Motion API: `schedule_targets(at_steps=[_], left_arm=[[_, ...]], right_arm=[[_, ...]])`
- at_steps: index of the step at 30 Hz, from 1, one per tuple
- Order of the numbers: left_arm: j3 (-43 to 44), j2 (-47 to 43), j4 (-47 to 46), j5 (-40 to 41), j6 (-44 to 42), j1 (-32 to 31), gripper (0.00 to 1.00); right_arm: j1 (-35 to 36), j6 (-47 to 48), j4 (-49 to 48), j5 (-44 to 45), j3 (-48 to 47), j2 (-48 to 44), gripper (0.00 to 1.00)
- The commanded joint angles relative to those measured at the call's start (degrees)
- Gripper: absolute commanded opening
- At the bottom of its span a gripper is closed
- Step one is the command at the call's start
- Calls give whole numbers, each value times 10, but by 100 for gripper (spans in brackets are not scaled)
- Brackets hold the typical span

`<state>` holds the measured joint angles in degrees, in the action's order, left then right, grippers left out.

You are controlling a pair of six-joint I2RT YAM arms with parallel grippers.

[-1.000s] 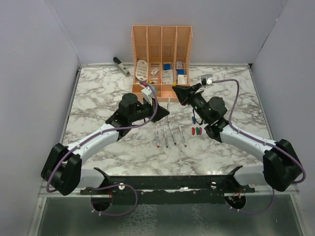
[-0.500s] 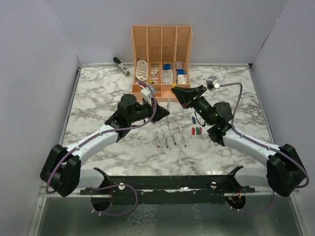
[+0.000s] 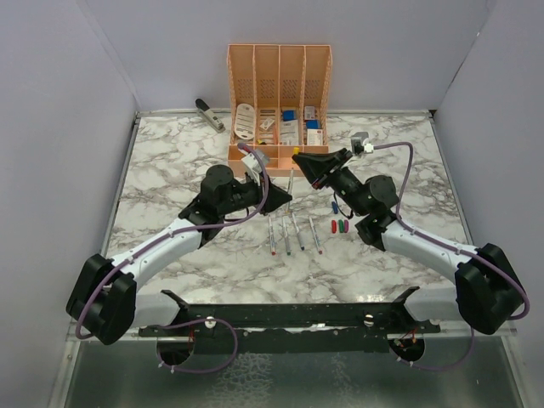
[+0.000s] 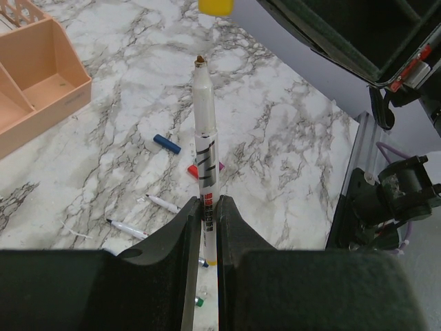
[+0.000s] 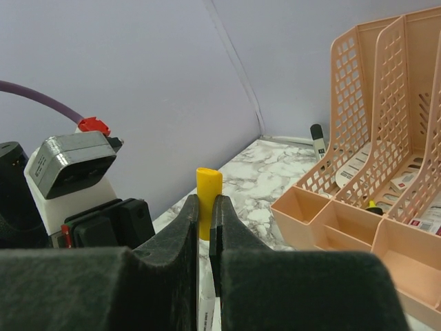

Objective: Insert the pens into the pen caps

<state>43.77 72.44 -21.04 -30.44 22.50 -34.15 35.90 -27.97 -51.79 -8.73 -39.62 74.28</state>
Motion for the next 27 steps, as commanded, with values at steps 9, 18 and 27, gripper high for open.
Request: schedule_targets(at_steps=[9, 18, 27], left_arm=[[-11, -25, -18, -3, -7, -1, 0], [-11, -25, -18, 7, -11, -1, 0], [-11, -21, -16, 16, -12, -1, 0]], right_arm=[[-1, 4, 7, -15, 1, 12, 1], [-1, -2, 6, -26, 1, 19, 1], [0, -3, 3, -27, -3, 20, 1]])
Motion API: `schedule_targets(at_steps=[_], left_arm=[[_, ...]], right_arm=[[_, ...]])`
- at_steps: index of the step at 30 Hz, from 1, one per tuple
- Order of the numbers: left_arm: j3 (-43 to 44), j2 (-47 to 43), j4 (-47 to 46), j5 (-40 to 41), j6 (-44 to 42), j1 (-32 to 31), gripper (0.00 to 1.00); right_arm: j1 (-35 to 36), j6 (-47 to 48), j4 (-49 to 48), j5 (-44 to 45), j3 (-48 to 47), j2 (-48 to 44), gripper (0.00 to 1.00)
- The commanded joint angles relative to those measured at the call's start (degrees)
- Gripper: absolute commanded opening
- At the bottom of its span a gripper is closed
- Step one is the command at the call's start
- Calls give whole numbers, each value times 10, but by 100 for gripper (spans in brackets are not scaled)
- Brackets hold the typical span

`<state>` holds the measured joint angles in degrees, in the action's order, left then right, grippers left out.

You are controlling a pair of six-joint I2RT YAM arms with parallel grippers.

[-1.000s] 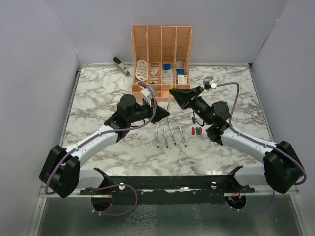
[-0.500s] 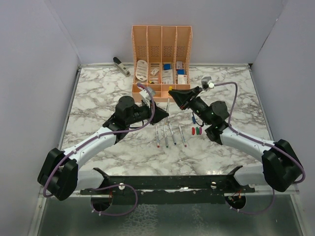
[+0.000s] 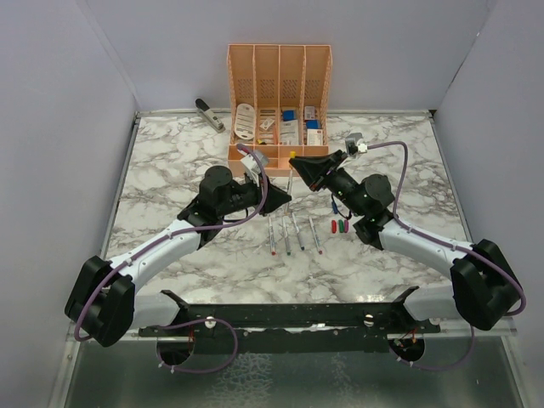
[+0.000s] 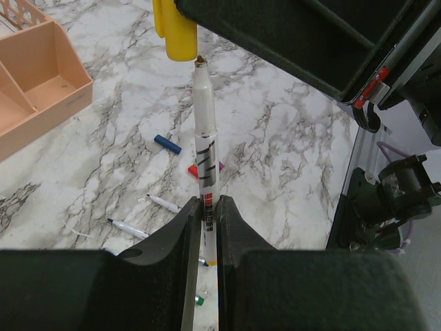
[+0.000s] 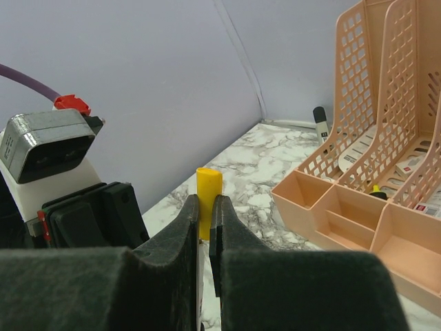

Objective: Insert the pens into the pen caps

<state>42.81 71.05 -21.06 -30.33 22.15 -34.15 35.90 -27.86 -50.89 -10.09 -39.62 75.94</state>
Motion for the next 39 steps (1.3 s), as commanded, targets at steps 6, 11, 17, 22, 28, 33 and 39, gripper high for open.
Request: schedule_targets(at_steps=[6, 11, 17, 22, 28, 33, 39], left_arm=[[-4, -13, -13, 22, -10, 0, 0], [-4, -10, -11, 20, -12, 0, 0], [-3, -9, -9, 22, -12, 0, 0], [-3, -7, -9, 23, -12, 0, 0], [-5, -10, -9, 32, -9, 0, 0], [-5, -12, -9, 40, -7, 0, 0], [-3, -10, -9, 45, -7, 0, 0]], right_arm=[[0, 4, -4, -2, -3, -2, 1], [0, 6, -6, 0, -9, -1, 1], [-1, 5, -3, -6, -14, 1, 1], [-1, -6, -7, -14, -13, 1, 1], [-1, -4, 5, -16, -10, -6, 1], [0, -7, 14, -24, -1, -14, 1], [-1, -9, 28, -37, 4, -16, 1]])
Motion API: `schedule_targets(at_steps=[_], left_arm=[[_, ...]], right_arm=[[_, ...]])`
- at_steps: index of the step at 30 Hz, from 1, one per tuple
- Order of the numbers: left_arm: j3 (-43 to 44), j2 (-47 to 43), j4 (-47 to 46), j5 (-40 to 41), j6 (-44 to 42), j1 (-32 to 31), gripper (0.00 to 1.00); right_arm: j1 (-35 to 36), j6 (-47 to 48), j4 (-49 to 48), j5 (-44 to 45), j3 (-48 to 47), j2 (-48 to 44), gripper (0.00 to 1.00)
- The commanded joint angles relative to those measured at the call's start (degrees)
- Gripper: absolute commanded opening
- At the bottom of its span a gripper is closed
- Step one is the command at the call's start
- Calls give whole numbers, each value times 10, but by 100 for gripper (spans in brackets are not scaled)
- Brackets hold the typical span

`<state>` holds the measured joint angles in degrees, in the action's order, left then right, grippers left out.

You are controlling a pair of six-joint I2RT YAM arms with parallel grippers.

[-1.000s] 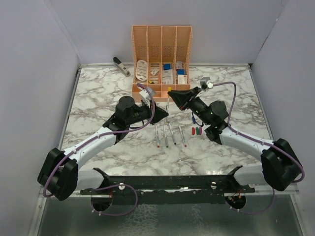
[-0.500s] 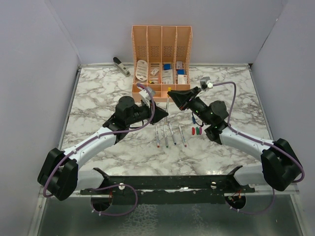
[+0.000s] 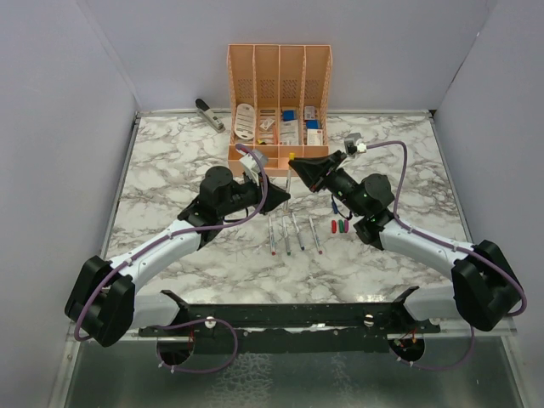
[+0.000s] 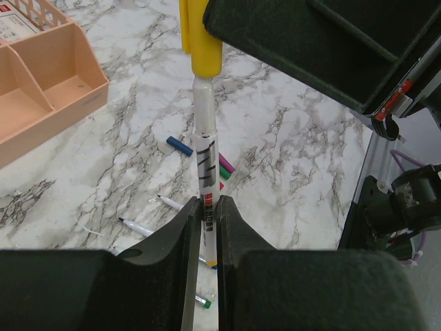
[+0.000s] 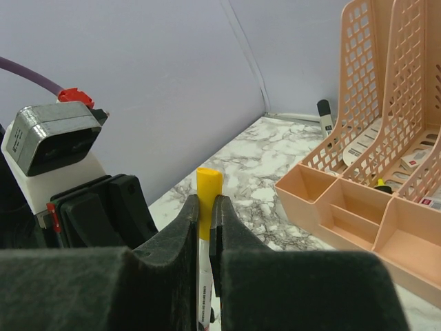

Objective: Insert the pens into the pen caps

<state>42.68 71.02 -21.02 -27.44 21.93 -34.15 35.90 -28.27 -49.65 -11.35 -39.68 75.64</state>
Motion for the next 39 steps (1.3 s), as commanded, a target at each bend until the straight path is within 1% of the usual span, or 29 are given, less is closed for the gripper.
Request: schedule_targets(at_steps=[1, 11, 22, 30, 31, 39], left_arm=[[-1, -10, -10, 15, -6, 0, 0], [24, -9, -10, 9, -22, 0, 0], [41, -8, -33, 40, -27, 0, 0], [68, -8, -37, 80, -48, 0, 0], [74, -10, -37, 95, -55, 0, 0], [95, -17, -39, 139, -69, 0, 0]], right_arm=[[0, -5, 17, -28, 5, -12, 1], [-1, -10, 19, -49, 11, 12, 1], [0, -22, 42, -72, 2, 38, 1], [1, -10, 128, -80, -34, 66, 1], [4, 2, 159, -78, -43, 72, 1], [15, 33, 215, -75, -53, 82, 1]])
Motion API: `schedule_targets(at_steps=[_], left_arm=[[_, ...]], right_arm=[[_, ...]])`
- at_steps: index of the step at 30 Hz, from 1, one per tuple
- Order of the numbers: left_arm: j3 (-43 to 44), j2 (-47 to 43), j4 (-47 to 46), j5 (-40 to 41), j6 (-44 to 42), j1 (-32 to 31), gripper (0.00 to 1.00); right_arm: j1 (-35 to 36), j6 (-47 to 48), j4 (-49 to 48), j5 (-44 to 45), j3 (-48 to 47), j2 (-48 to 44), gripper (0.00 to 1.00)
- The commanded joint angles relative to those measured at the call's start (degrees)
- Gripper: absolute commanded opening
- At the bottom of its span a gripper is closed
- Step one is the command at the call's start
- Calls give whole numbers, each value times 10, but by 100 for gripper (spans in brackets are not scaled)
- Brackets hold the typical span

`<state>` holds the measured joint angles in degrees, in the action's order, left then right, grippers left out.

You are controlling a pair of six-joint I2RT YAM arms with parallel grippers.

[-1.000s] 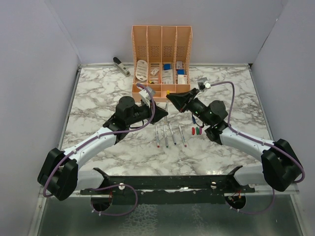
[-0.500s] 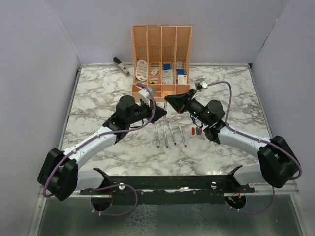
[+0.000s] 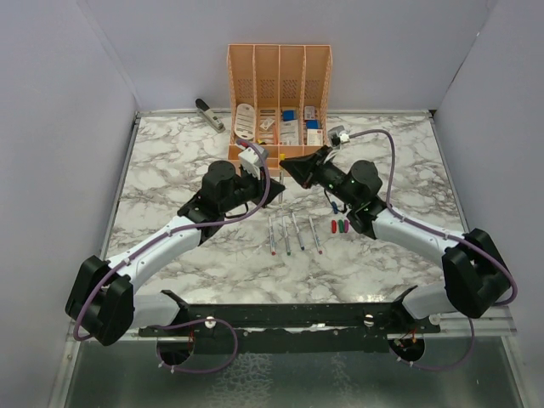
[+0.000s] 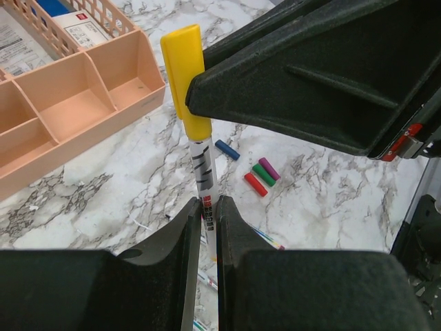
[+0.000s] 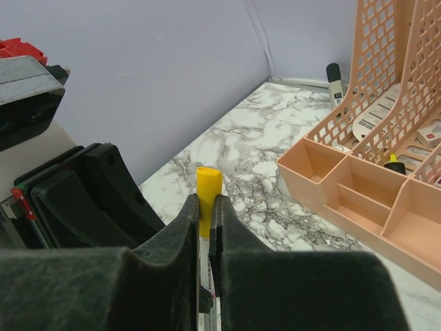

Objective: Insert the pens into the pen caps

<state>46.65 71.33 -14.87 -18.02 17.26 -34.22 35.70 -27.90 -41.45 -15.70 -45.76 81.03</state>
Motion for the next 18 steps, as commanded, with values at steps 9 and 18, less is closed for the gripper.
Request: schedule_targets(at_steps=[9, 18], left_arm=[[69, -22, -122, 58, -25, 1, 0], [66, -30, -136, 83, -27, 1, 0]], right_arm=[[29, 50, 176, -27, -1, 45, 1], [36, 59, 195, -19, -7, 54, 1]])
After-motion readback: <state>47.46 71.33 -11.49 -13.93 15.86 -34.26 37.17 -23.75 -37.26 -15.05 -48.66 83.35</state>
